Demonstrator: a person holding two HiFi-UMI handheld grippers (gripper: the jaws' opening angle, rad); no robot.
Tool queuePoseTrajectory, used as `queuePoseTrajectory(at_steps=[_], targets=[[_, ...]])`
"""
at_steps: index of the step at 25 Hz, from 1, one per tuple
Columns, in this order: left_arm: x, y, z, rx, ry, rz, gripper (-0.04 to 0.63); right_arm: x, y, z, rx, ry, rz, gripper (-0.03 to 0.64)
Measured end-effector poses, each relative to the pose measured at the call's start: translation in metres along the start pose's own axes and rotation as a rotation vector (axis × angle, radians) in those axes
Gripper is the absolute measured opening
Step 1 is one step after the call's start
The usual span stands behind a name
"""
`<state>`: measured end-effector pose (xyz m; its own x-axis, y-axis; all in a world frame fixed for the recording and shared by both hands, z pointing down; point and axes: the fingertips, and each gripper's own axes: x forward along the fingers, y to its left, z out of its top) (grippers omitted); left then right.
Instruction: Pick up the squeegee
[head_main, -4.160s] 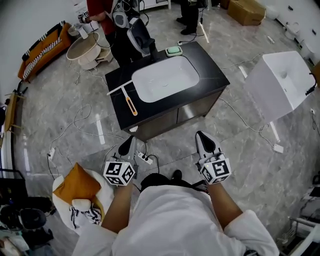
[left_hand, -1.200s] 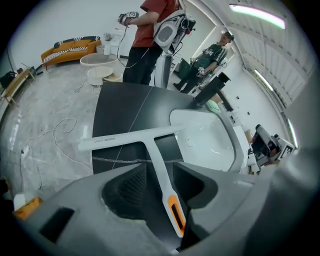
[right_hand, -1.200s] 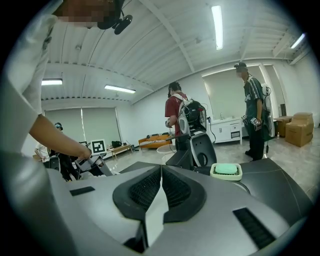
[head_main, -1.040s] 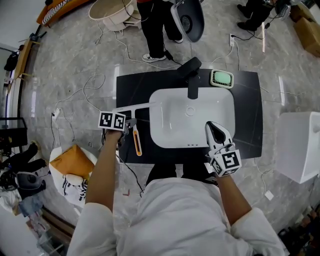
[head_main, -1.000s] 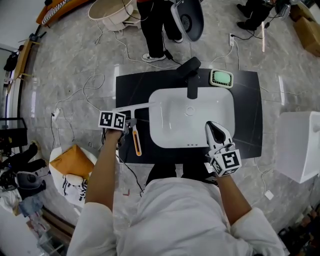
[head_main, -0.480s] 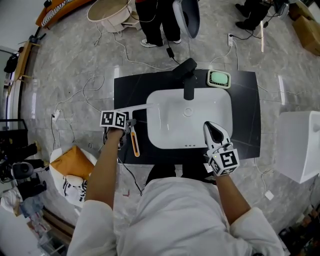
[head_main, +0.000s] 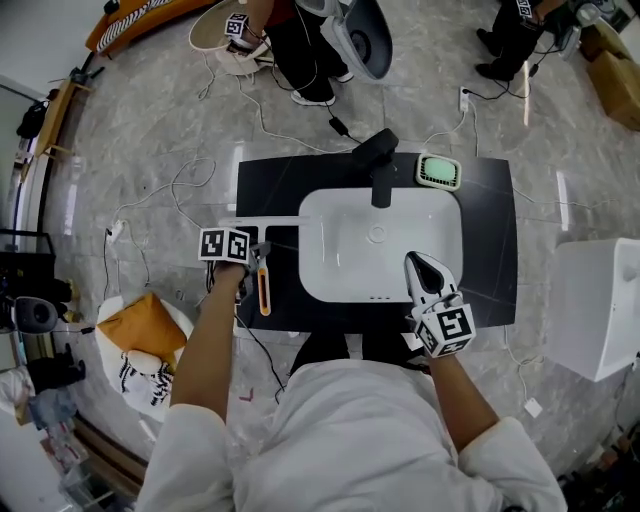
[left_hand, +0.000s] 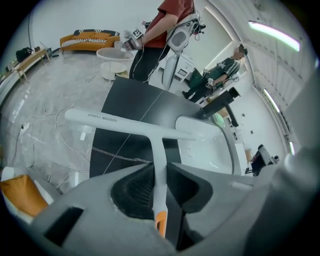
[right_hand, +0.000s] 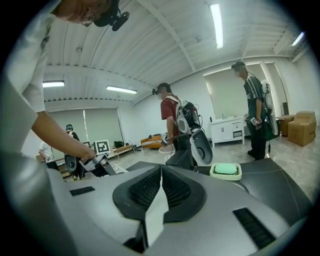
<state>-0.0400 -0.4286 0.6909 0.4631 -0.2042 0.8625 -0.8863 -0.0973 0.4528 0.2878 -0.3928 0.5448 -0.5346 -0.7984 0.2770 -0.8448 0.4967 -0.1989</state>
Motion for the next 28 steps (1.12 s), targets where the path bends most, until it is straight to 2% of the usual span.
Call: queuePoseTrajectory(at_steps=[6, 13, 22, 28], targets=[[-0.048, -0.029, 0.015, 0.073, -0.142, -0.064, 0.084, 0.002, 0.014, 0.021, -0.039, -0.034, 0.028, 0.017], [-0.135, -0.081, 0.043, 0.199, -0.406, -0.122, 0.083, 0.001, 0.022, 0.059, -0.099, -0.100, 0.035, 0.017], [-0.238, -0.140, 0.044, 0.440, -0.786, -0.070, 0.081, -0.004, 0.026, 0.112, -0.171, -0.195, 0.036, 0.017], [-0.271, -0.169, 0.026, 0.515, -1.029, -0.006, 0.081, -0.012, 0.037, 0.136, -0.208, -0.222, 0.042, 0.017]])
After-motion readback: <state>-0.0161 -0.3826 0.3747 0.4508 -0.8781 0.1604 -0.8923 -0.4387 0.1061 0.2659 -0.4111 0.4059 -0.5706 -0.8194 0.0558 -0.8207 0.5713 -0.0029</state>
